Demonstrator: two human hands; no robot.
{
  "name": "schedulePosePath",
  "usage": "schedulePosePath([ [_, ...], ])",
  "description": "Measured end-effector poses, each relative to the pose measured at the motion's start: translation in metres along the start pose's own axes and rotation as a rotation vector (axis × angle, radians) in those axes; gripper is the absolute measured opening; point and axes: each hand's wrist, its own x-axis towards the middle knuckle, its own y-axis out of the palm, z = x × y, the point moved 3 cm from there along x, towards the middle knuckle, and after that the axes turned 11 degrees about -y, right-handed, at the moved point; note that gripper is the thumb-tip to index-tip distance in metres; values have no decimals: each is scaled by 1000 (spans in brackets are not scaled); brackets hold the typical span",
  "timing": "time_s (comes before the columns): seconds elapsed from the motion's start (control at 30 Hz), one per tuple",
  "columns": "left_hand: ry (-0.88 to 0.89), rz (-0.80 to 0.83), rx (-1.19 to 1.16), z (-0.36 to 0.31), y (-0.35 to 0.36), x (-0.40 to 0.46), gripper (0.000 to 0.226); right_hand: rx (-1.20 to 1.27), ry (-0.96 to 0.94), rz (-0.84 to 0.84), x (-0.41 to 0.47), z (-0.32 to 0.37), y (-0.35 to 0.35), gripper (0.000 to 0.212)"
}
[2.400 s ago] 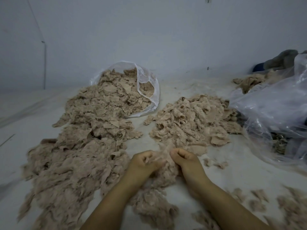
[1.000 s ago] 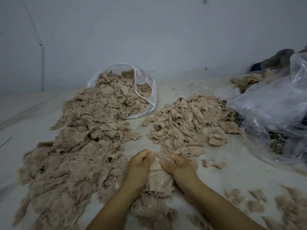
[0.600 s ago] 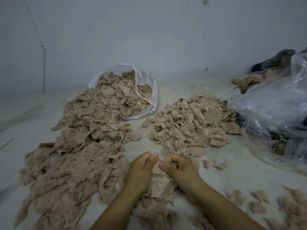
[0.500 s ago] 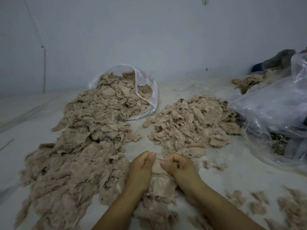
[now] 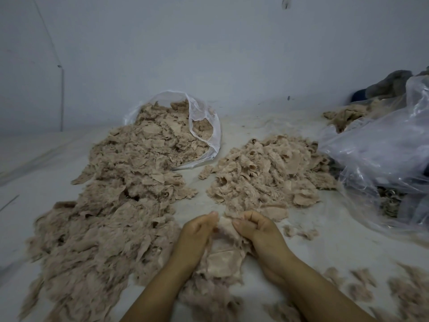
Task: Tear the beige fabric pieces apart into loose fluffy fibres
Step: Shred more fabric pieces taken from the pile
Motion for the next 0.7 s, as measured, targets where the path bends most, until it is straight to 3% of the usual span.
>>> schedulePosePath([
  [0.07, -1, 152, 63, -1, 12, -4, 27, 57, -3, -23, 2, 1, 0, 9],
  [0.13, 1, 201, 90, -2, 15, -5, 16, 111, 7, -34, 4, 3, -3, 11],
  [0.3, -4, 193, -48, -6, 3, -3, 25, 6, 77, 38, 6, 9, -12, 15],
  [0.43, -58, 146, -9, -2, 2, -3, 22, -143, 63, 39, 6, 9, -14, 13],
  [0.63, -33, 276, -42, -11, 14, -10, 18, 91, 26, -31, 6, 11, -13, 16],
  [0.7, -18, 245, 8, -9, 15, -9, 28, 95, 25, -31, 6, 10, -12, 16],
])
